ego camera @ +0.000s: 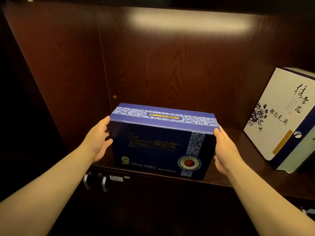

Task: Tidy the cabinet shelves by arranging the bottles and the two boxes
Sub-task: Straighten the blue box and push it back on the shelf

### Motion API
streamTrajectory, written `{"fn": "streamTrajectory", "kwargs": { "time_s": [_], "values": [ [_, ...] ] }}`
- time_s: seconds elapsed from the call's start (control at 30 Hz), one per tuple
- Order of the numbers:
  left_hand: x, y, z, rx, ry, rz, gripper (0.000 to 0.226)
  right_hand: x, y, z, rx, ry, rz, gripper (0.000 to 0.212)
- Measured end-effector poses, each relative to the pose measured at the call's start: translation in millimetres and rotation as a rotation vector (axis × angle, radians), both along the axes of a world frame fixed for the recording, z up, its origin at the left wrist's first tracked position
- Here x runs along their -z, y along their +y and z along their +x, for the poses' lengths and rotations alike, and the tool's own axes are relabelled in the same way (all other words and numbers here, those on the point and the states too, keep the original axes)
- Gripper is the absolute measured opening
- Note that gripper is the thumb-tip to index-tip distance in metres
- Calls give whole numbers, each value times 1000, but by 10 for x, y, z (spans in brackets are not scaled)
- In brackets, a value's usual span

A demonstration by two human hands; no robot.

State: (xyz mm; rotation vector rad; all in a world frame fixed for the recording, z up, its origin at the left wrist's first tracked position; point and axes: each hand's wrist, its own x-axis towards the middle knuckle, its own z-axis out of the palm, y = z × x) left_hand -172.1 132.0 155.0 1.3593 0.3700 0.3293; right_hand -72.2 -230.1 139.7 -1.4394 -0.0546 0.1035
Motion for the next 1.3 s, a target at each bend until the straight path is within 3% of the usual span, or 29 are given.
{"fn": "streamTrajectory", "kwargs": {
  "time_s": [0.27,0.47,0.6,0.9,1.0,1.1,1.3],
  "values": [
    [9,26,-7,26,-5,-15,50,27,14,0,42,-5,19,28],
    [17,-23,-28,55,28,21,58,10,35,-30,96,62,67,50],
    [6,-31,-43,71,36,19,60,2,55,-56,120,86,86,43],
    [-4,-36,-41,78,38,30,62,-15,68,-72,113,89,54,55],
    [-24,-9,-40,103,60,50,65,-41,39,-97,81,77,31,45],
    [-55,9,-10,46,74,184,68,-79,-40,-100,72,56,-10,48],
    [-499,-101,197,-171,-70,827,75,-215,-316,-79,170,-91,-91,69]
  ]
}}
